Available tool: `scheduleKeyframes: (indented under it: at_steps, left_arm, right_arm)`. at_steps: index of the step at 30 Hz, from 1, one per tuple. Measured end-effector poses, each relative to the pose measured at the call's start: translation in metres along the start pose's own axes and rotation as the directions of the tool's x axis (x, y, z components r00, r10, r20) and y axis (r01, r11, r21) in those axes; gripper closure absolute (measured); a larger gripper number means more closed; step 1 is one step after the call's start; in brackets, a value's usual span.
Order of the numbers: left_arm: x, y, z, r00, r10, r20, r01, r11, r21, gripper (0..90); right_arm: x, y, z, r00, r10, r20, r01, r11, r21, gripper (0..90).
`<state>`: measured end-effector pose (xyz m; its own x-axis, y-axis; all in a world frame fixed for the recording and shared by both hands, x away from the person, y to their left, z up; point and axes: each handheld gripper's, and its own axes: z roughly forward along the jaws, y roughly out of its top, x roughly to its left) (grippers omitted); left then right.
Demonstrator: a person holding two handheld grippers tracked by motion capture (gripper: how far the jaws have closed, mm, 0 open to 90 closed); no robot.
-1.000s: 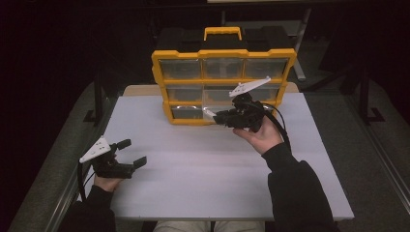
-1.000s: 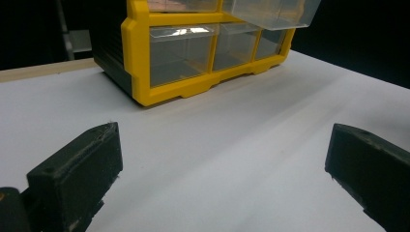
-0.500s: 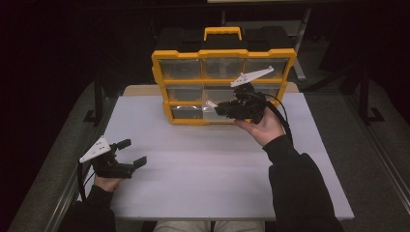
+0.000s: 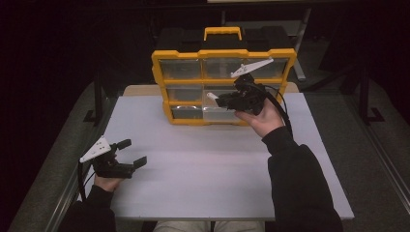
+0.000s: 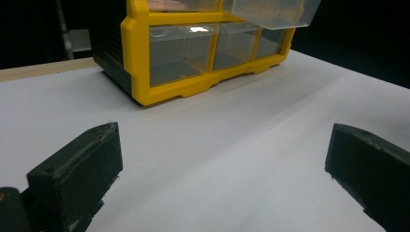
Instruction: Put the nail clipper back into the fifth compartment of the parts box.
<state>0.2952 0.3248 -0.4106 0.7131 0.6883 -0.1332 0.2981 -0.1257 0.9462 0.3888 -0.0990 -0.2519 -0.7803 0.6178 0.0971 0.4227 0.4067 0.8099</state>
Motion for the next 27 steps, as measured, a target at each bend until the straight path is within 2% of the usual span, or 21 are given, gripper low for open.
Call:
scheduleKeyframes:
  at_steps: [11, 19, 23, 24, 25, 27]
  left_arm:
    - [-0.001, 0.000, 0.002, 1.0000, 0.001, 0.004, -0.001, 1.0000, 0.005, 0.0]
    - [-0.001, 0.000, 0.003, 1.0000, -0.001, 0.005, 0.001, 1.0000, 0.008, 0.0]
    - [0.000, -0.001, 0.003, 1.0000, -0.003, 0.005, 0.003, 1.0000, 0.009, 0.0]
    - [0.000, -0.001, 0.003, 1.0000, -0.003, 0.005, 0.003, 1.0000, 0.009, 0.0]
    - [0.000, -0.001, 0.003, 1.0000, -0.003, 0.004, 0.002, 1.0000, 0.008, 0.0]
    - [0.000, -0.001, 0.003, 1.0000, -0.003, 0.004, 0.003, 1.0000, 0.007, 0.0]
  right_arm:
    - [-0.010, 0.004, -0.001, 0.9991, 0.018, 0.037, -0.018, 1.000, 0.001, 75.9]
    - [-0.024, 0.002, 0.005, 0.9963, 0.053, 0.068, -0.054, 0.998, 0.015, 75.9]
    - [-0.026, 0.000, 0.009, 0.9949, 0.048, 0.089, -0.051, 0.998, 0.033, 75.2]
    - [-0.026, 0.000, 0.010, 0.9937, 0.050, 0.101, -0.053, 0.998, 0.027, 72.9]
    - [-0.026, -0.001, 0.011, 0.9929, 0.061, 0.102, -0.064, 0.998, 0.021, 63.6]
    - [-0.025, -0.001, 0.011, 0.9895, 0.049, 0.136, -0.051, 0.999, 0.013, 56.9]
